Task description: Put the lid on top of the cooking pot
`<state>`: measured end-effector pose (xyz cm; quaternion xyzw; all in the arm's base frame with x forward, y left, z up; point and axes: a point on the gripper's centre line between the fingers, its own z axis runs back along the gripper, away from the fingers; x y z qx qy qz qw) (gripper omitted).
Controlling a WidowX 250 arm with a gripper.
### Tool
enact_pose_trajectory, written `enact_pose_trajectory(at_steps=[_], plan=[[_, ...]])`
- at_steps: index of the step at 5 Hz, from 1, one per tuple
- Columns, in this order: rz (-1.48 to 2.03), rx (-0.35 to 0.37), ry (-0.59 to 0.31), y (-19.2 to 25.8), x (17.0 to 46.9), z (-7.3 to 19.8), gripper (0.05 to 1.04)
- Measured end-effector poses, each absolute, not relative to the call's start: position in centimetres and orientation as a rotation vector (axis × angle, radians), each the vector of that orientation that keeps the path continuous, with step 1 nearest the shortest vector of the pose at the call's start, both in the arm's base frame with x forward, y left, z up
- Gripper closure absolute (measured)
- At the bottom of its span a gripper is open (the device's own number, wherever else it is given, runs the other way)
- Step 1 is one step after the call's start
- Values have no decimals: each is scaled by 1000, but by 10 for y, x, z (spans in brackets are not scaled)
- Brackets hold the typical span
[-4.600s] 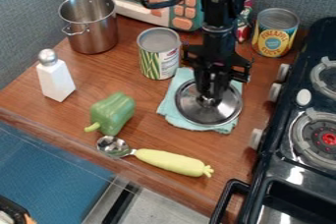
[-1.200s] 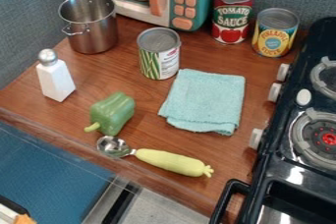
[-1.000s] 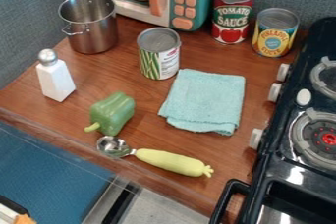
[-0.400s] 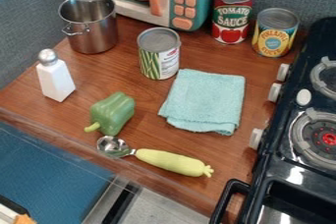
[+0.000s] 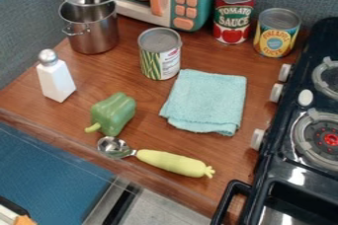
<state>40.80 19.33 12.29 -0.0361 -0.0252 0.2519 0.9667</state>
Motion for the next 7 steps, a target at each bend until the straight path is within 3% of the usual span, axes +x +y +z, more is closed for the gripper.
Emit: enact_pose_trajectory(at_steps=[1,4,5,7], plan=[[522,-49,-82,200,415,128,806],[538,-26,-50,206,417,118,806],[537,-22,13,204,408,95,806],[525,-4,17,203,398,86,806]])
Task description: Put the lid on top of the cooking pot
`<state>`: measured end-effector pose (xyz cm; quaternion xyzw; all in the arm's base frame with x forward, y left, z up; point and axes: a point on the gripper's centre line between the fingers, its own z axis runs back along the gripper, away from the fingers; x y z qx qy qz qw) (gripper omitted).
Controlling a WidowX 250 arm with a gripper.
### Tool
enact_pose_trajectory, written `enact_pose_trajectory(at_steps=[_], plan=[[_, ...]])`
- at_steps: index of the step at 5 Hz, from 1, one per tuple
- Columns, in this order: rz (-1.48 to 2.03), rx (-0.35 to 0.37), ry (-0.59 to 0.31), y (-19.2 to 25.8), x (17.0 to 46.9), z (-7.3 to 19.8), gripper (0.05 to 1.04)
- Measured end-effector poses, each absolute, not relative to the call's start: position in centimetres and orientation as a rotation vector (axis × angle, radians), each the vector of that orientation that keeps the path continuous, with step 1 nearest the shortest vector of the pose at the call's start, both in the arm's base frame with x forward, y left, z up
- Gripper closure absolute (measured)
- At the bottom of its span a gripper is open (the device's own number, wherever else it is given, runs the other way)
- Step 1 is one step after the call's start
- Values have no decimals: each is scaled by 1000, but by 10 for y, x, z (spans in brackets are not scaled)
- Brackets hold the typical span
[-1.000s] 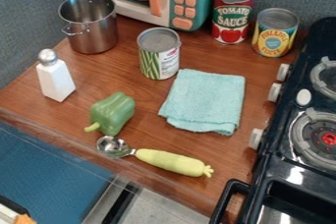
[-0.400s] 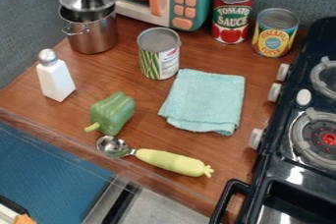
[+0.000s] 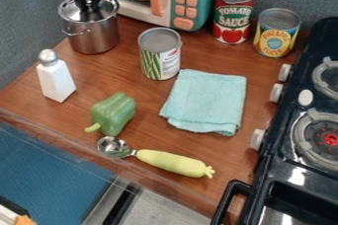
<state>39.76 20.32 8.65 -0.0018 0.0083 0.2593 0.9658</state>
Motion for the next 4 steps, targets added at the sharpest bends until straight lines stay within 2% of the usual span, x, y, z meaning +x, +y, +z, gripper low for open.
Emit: enact_pose_trajectory(at_steps=[2,4], plan=[[513,-3,6,204,398,84,806],[520,7,-30,208,404,98,806]])
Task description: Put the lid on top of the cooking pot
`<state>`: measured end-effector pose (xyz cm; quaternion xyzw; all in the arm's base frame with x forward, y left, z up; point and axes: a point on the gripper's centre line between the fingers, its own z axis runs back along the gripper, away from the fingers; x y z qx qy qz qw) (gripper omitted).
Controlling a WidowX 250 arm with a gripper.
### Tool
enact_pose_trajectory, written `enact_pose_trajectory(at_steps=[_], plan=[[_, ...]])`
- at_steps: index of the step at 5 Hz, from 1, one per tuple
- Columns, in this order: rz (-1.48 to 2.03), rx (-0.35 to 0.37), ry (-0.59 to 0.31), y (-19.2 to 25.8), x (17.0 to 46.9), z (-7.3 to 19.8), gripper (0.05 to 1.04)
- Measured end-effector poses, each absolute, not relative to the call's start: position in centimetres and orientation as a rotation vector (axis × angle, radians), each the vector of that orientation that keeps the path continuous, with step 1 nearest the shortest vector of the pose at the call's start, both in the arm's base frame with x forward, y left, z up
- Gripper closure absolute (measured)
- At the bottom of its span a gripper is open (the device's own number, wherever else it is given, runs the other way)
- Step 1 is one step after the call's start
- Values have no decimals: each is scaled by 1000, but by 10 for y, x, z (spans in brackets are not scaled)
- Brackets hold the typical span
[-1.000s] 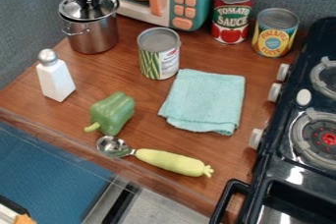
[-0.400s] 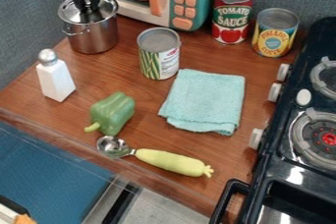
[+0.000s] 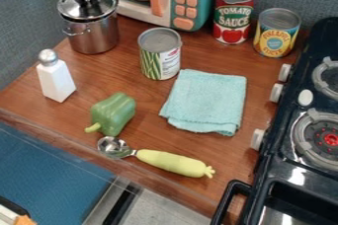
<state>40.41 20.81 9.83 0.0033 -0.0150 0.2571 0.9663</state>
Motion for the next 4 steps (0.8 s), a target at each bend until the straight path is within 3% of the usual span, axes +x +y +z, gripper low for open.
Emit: enact_pose_trajectory(at_steps=[4], plan=[[530,19,-29,212,403,98,806]])
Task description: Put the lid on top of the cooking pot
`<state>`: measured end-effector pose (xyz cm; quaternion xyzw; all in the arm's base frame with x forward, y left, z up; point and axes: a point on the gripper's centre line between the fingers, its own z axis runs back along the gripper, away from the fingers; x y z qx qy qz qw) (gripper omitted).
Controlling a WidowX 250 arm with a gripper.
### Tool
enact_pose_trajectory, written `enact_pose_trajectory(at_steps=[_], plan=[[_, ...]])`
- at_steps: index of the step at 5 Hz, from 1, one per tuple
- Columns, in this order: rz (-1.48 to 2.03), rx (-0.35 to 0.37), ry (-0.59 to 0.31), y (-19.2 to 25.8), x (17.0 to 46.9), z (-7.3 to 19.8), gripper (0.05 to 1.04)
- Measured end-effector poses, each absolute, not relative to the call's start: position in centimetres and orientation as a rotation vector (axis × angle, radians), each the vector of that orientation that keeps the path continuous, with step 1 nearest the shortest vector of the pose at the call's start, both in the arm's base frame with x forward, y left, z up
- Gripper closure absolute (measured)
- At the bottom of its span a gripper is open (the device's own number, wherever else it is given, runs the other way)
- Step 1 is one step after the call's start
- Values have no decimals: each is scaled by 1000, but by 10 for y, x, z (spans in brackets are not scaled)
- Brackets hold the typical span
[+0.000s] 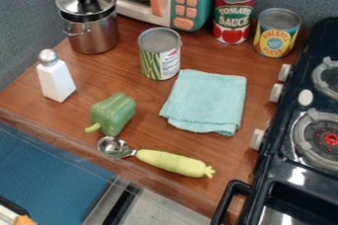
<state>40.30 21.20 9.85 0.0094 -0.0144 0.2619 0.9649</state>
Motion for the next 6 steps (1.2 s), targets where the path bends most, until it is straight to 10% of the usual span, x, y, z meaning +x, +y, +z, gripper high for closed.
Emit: enact_pose_trajectory(at_steps=[6], plan=[[541,-7,-13,213,398,86,806]])
